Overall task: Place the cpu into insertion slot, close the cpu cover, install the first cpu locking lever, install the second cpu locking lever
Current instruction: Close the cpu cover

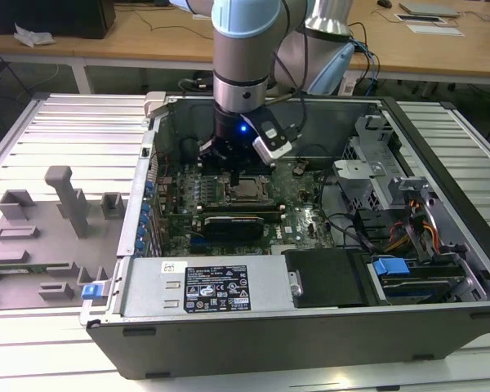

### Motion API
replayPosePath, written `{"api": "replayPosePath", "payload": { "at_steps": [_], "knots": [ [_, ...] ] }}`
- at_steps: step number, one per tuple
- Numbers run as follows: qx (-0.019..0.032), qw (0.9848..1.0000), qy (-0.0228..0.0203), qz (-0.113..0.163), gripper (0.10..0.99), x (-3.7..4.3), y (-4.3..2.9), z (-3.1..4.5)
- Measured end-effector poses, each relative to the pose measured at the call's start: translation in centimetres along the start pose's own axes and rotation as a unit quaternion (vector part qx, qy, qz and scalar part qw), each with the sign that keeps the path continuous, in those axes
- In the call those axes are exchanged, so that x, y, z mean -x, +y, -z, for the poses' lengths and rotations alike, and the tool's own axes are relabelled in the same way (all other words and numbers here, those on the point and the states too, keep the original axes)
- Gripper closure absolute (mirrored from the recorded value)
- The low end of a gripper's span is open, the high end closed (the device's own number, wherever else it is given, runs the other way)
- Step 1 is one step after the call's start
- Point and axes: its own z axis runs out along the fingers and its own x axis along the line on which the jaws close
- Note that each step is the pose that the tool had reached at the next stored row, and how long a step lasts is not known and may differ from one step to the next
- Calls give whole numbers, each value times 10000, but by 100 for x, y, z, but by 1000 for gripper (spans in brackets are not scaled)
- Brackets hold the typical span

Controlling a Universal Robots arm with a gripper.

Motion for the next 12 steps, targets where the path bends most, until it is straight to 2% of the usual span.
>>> {"api": "replayPosePath", "payload": {
  "at_steps": [2, 3, 4, 6, 7, 12],
  "knots": [
    [1, 10000, 20, -3, 980, 98, -16, 0],
    [-13, 10000, 53, -6, 980, 176, -29, 1],
    [-40, 10000, 73, -9, 980, 193, -31, 3],
    [-130, 9999, 107, -16, 980, 216, -34, 13],
    [-153, 9998, 116, -19, 980, 223, -35, 22],
    [-159, 9998, 118, -20, 980, 230, -26, 164]
  ]
}}
